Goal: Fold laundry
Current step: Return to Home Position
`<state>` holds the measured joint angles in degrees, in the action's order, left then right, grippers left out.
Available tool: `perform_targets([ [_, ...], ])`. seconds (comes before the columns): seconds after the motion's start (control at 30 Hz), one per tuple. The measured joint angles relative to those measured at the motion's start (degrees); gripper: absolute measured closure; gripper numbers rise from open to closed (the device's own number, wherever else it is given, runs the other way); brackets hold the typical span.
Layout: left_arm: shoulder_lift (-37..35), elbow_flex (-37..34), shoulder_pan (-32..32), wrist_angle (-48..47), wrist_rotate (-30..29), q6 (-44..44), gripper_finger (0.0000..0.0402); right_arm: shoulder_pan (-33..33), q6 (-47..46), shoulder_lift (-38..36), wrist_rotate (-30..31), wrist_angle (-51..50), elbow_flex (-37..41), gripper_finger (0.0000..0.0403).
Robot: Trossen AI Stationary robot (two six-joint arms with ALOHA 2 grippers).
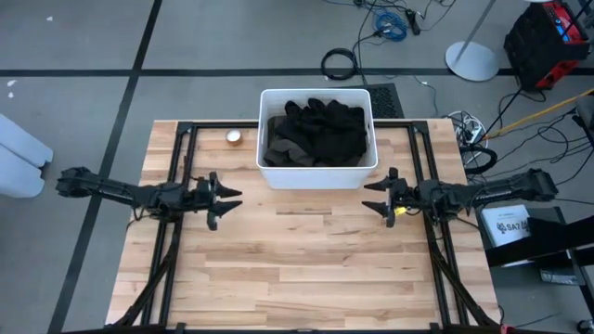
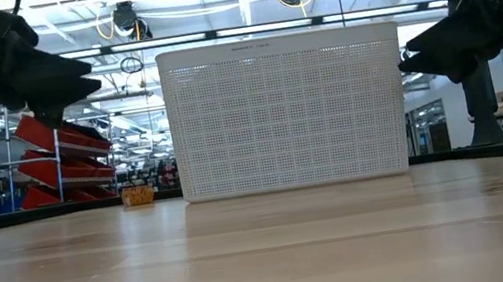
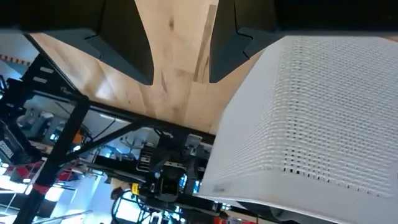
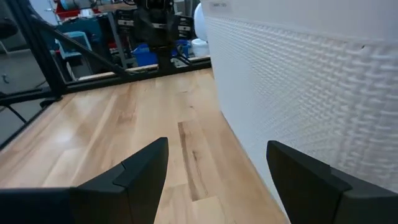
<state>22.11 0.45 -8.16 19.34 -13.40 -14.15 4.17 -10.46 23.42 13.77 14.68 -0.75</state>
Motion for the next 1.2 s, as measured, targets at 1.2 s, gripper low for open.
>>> perform_targets([
  [1.2, -8.49, 0.00, 0.33, -15.39, -13.01, -0.39, 0.0237, -6.82, 5.16, 0.11, -13.70, -13.20, 0.00, 0.0142],
])
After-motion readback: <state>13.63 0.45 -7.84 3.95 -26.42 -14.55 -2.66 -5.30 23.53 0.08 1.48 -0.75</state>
